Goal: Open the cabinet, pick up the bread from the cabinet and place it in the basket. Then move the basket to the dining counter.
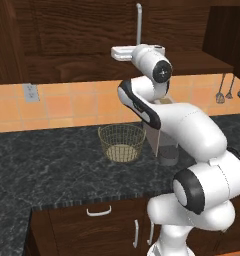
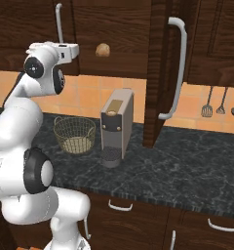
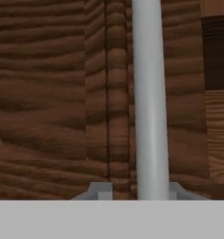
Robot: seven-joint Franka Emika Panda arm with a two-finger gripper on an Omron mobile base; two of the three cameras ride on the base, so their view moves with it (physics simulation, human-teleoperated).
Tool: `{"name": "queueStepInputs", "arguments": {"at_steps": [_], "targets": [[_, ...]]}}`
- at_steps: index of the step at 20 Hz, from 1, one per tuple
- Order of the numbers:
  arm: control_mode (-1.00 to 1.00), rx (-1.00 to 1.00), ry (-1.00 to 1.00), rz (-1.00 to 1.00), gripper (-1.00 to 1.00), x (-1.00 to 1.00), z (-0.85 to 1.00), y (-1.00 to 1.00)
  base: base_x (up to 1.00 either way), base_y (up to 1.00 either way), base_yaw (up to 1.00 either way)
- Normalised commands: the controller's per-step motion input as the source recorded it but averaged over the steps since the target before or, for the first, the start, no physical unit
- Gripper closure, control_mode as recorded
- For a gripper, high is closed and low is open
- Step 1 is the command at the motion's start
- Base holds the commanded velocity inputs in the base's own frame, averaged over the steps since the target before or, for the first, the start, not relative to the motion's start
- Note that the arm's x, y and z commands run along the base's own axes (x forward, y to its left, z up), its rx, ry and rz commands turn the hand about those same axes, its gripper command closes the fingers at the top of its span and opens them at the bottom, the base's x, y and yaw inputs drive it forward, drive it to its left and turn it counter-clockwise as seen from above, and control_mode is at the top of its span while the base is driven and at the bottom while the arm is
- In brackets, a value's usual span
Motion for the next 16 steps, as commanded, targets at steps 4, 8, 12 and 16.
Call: {"name": "queueStepInputs", "arguments": {"at_steps": [4, 8, 12, 16], "targets": [[-1.0, -0.01, 0.07, 0.0, 1.0, 0.04, 0.07, 0.21, 0.0, 0.0, 0.0], [-1.0, 0.0, 0.01, 0.0, 1.0, 0.04, 0.0, 0.05, 0.0, 0.0, 0.0], [-1.0, 0.0, 0.02, 0.01, 1.0, -0.06, 0.0, 0.22, 0.0, 0.0, 0.0], [-1.0, 0.0, 0.0, 0.03, 1.0, -0.3, 0.0, 0.5, 0.0, 0.0, 0.0]]}}
